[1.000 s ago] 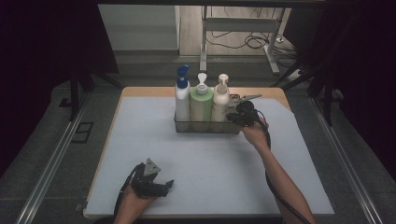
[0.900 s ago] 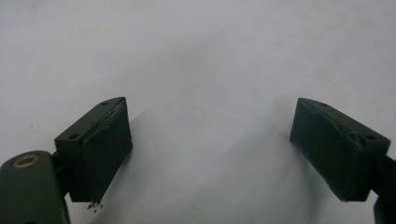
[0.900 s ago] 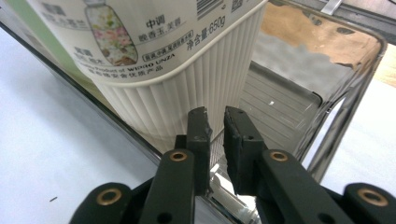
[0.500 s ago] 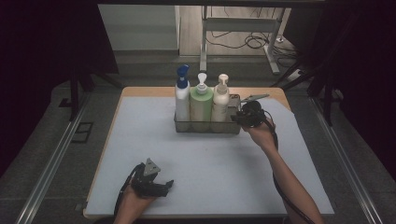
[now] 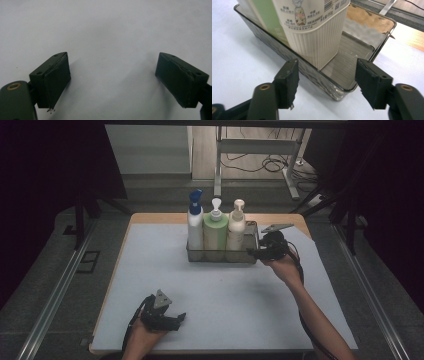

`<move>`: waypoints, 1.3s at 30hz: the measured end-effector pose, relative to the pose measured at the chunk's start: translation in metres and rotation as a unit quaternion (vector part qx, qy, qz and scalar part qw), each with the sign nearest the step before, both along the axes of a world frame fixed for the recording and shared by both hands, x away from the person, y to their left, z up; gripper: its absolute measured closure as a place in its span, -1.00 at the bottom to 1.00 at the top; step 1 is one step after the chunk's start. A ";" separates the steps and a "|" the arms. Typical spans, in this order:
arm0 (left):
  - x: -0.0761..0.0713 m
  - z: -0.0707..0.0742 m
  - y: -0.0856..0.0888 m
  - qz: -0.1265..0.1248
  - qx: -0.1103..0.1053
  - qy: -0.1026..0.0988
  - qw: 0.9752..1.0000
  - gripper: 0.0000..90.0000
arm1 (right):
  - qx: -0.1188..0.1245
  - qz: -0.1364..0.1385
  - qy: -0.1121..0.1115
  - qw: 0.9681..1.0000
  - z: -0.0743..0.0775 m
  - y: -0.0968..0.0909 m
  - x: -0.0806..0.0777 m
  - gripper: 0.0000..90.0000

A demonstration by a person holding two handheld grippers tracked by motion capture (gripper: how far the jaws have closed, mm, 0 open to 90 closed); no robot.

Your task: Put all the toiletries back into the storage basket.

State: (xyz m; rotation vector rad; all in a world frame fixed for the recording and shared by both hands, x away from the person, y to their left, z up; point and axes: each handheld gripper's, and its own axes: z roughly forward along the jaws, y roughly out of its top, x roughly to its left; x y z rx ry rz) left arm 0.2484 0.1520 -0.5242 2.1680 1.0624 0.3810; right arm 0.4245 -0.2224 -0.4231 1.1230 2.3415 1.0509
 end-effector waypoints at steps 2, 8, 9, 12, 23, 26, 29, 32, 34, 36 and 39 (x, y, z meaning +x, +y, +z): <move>0.000 0.000 0.000 0.000 0.000 0.000 1.000 -0.73 | -0.002 0.002 -0.003 1.000 0.001 -0.001 -0.003 -0.31; 0.000 0.000 0.000 0.000 0.000 0.000 1.000 -0.73 | -0.001 0.015 -0.007 1.000 0.005 -0.007 -0.015 -0.46; 0.000 0.000 0.000 0.000 0.000 0.000 1.000 -0.73 | -0.002 0.016 -0.009 1.000 0.005 -0.008 -0.017 -0.47; 0.000 0.000 0.000 0.000 0.001 0.000 1.000 -0.73 | -0.001 0.022 -0.011 1.000 0.007 -0.011 -0.024 -0.52; 0.000 0.000 0.000 0.000 0.000 0.000 1.000 -0.73 | -0.021 0.035 -0.020 0.999 0.004 -0.025 -0.050 -0.70; 0.000 0.000 0.000 0.000 0.001 0.000 1.000 -0.73 | -0.024 0.039 -0.021 0.999 0.001 -0.028 -0.056 -0.76; 0.000 0.000 0.000 0.000 0.001 0.000 1.000 -0.73 | -0.028 0.040 -0.020 0.999 -0.001 -0.031 -0.062 -0.82; 0.000 0.000 0.000 0.000 0.001 0.000 1.000 -0.73 | -0.033 0.041 -0.022 0.998 -0.005 -0.033 -0.068 -0.87; 0.000 0.000 0.000 0.000 0.001 0.000 1.000 -0.73 | -0.037 0.044 -0.019 0.998 -0.008 -0.035 -0.072 -0.89; 0.000 0.000 0.000 0.000 0.001 0.000 1.000 -0.73 | -0.044 0.047 -0.018 0.998 -0.012 -0.037 -0.075 -0.90; 0.000 0.000 0.000 0.000 0.001 0.000 1.000 -0.73 | -0.047 0.048 -0.014 0.998 -0.018 -0.040 -0.081 -0.95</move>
